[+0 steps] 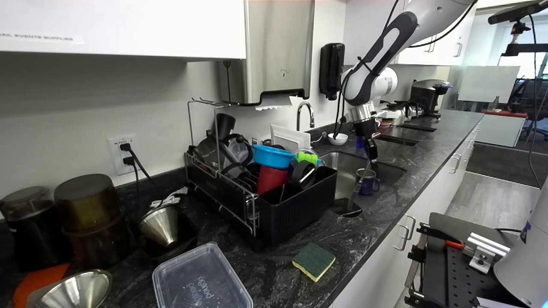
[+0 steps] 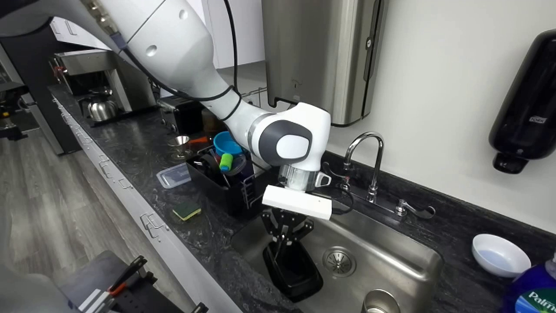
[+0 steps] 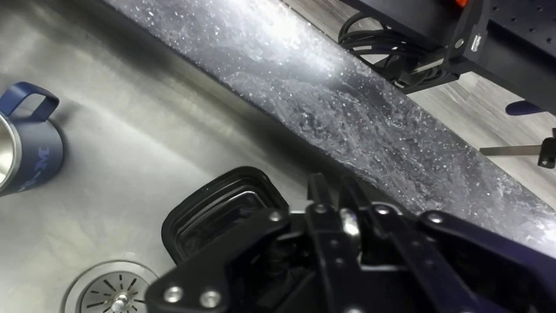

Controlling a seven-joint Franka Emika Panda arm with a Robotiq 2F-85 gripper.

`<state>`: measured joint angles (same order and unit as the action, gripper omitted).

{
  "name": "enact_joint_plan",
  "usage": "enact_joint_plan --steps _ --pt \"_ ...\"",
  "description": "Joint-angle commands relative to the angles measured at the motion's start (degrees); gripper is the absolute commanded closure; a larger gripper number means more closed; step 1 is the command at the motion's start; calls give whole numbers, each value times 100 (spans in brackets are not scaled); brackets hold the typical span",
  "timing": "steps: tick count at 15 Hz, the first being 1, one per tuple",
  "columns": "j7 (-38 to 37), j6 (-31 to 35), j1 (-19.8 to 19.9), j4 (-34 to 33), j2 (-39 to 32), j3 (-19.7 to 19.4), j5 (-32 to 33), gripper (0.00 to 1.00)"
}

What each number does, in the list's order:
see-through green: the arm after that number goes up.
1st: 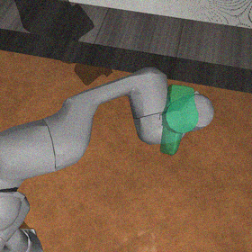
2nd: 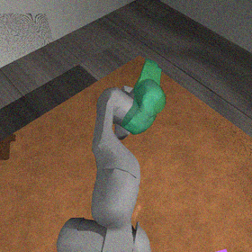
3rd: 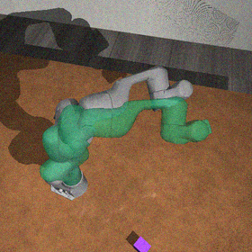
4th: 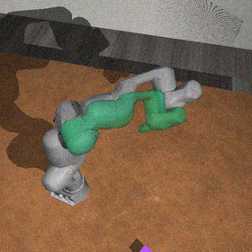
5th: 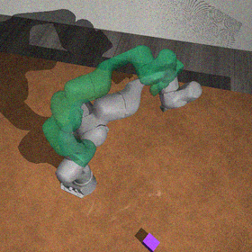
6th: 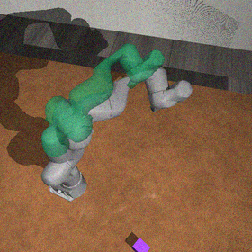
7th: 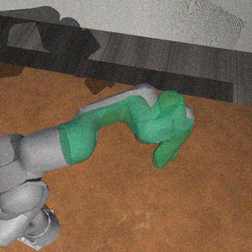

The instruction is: Remove the knife from the dish rack and put it in the sink

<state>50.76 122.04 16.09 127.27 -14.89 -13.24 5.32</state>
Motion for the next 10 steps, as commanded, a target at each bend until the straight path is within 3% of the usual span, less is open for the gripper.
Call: enact_joint_plan --steps 1,10 --pt "171 451 151 102 -39 143 -248 97" --pt "730 1656 312 468 -256 286 -699 97"
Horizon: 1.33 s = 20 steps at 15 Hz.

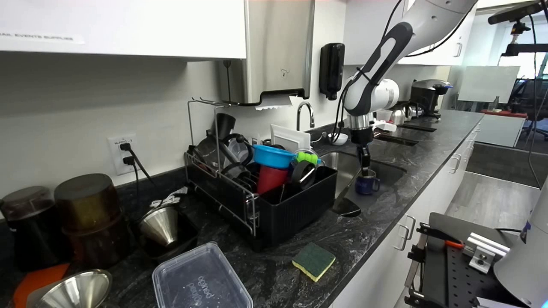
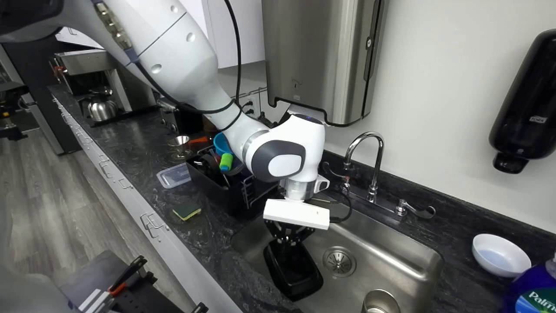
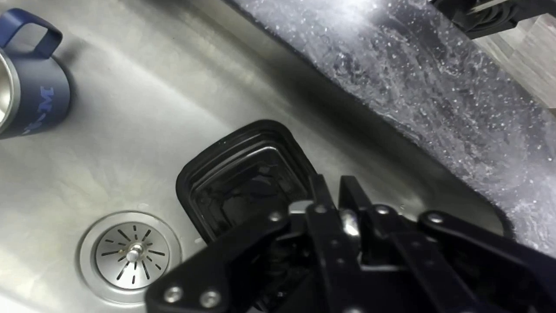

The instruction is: Remove the knife from the dish rack and put it in the sink

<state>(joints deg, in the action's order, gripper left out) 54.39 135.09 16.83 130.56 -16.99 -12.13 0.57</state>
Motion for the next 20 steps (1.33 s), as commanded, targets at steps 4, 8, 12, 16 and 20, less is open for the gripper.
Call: enact_joint_plan --steps 4,8,12,16,20 --pt "697 465 357 226 -131 189 -382 97" --pt "785 527 397 240 -229 215 -374 97" --pt "781 593 405 237 -302 239 -327 97" --pt "750 663 395 159 -491 244 -250 97" --pt "633 911 386 37 -817 215 -97 97"
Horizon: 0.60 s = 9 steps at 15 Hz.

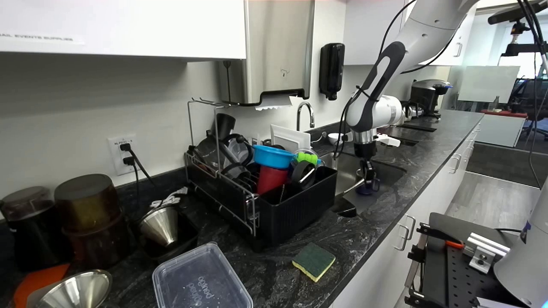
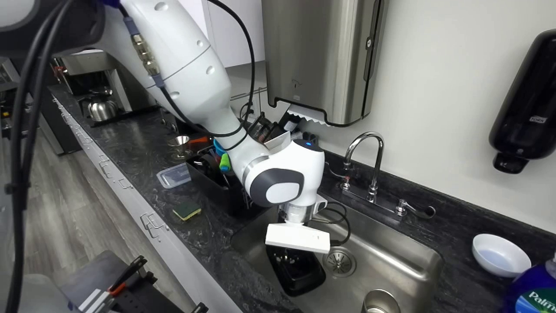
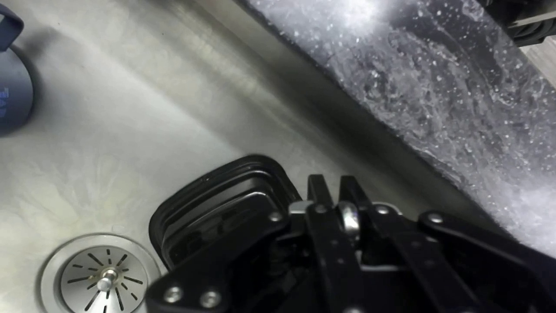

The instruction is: Remove the knife from the dish rack and put it in the sink

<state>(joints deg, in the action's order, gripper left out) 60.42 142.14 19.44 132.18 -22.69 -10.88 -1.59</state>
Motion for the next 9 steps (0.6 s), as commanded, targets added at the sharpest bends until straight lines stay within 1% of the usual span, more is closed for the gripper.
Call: enact_joint_plan --steps 1,9 --pt "21 260 133 -150 -321 94 148 97" --pt "-56 432 177 -392 -644 117 270 97"
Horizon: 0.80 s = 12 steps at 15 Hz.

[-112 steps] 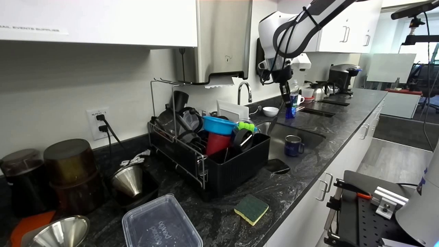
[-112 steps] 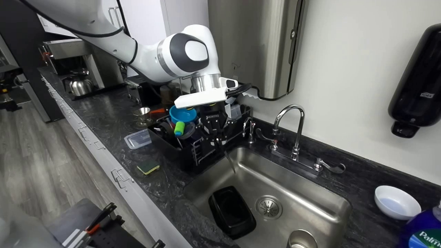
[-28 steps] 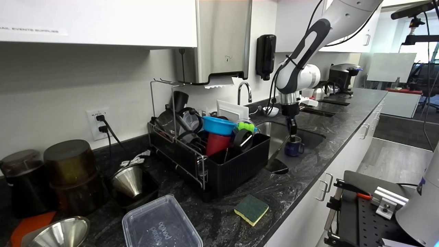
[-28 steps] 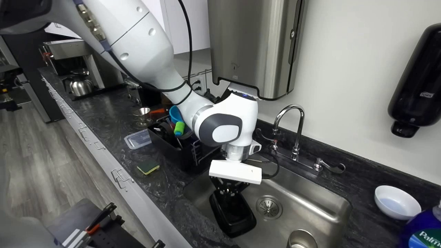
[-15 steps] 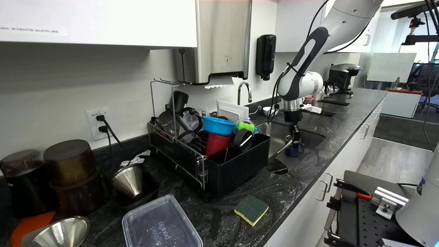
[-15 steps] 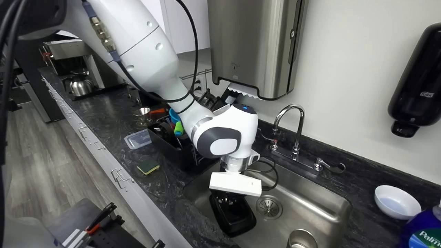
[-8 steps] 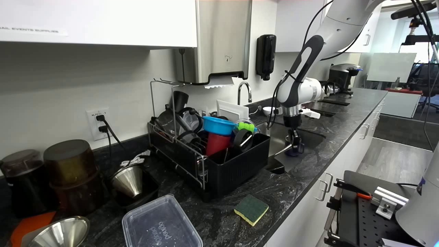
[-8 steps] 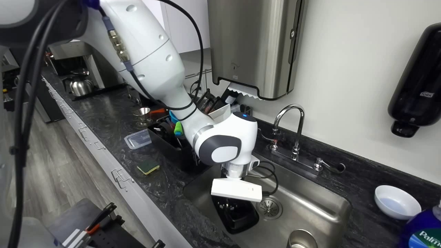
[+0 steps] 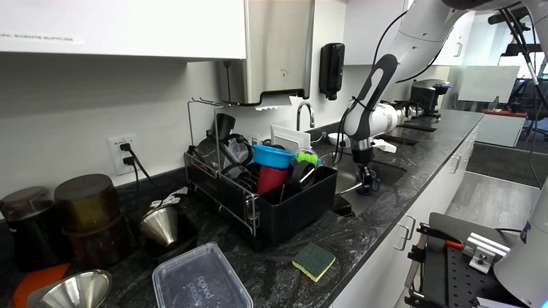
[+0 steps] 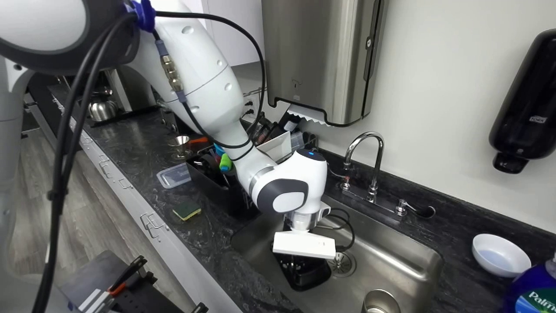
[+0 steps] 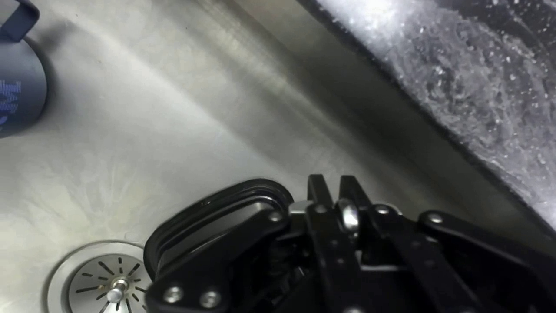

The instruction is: Remove the knife from the dish rack and put it in the sink

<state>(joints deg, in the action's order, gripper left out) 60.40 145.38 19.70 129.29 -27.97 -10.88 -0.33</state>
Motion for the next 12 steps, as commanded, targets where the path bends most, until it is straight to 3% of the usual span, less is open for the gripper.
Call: enact_joint_plan --steps 1,12 --pt "-62 120 151 -117 -130 117 156 97" --pt "-181 242 143 -359 -367 146 204 97"
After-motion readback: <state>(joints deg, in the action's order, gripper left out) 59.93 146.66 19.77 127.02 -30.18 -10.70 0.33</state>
